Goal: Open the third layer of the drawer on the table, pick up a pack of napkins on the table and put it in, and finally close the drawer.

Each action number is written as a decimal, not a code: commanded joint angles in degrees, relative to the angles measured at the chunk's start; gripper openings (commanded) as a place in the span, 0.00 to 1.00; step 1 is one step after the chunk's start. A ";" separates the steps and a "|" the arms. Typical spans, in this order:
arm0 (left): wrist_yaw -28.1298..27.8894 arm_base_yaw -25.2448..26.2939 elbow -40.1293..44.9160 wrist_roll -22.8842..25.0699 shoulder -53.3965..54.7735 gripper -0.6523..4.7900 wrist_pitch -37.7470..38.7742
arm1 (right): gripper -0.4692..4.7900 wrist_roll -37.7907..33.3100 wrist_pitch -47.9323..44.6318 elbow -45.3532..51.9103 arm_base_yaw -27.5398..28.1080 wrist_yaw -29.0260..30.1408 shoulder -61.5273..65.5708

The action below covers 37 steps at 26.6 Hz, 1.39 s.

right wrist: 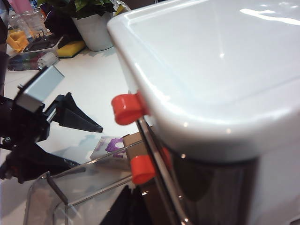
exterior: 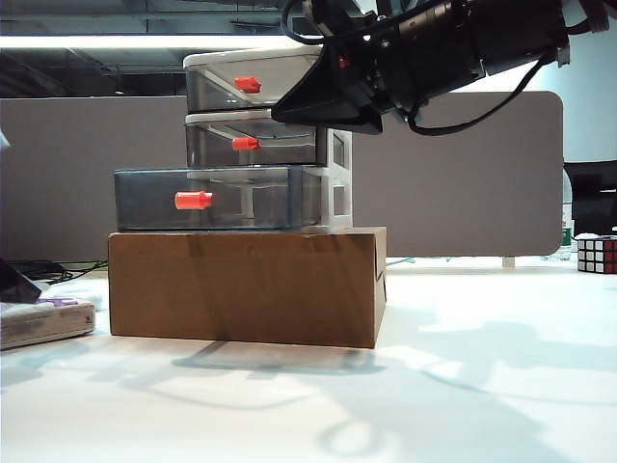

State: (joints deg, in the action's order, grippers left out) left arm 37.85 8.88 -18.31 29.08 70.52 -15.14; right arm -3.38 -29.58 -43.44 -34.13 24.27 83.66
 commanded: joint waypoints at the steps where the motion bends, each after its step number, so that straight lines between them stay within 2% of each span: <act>1: -3.21 -1.38 -2.49 3.76 2.95 0.92 -0.72 | 0.08 -0.02 -0.57 -0.28 -0.04 0.31 -0.15; 3: -5.70 -1.40 -4.20 3.67 4.63 0.92 -0.81 | 0.08 -0.02 -0.33 -0.26 -0.04 0.28 -0.15; 5: -5.88 -1.36 -6.40 3.69 6.51 0.92 -0.63 | 0.08 -0.02 0.02 -0.11 -0.04 0.28 -0.15; 12: -3.15 -2.10 -13.31 3.52 14.29 0.92 7.19 | 0.08 0.26 1.07 0.13 -0.02 0.24 -0.15; 24: -0.79 -3.15 -13.79 4.81 15.23 0.92 8.20 | 0.08 0.24 1.51 0.37 -0.02 0.07 -0.15; 31: -5.75 -3.17 -13.79 4.98 15.23 0.92 8.76 | 0.08 0.39 1.49 0.37 -0.02 0.07 -0.15; 37: -7.26 -3.28 -13.79 4.96 15.39 0.90 9.09 | 0.08 0.42 1.49 0.37 0.00 0.07 -0.15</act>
State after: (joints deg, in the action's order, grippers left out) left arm 31.38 5.69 -32.03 33.85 85.91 -6.20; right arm -3.18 -27.49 -43.00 -34.09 24.23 83.64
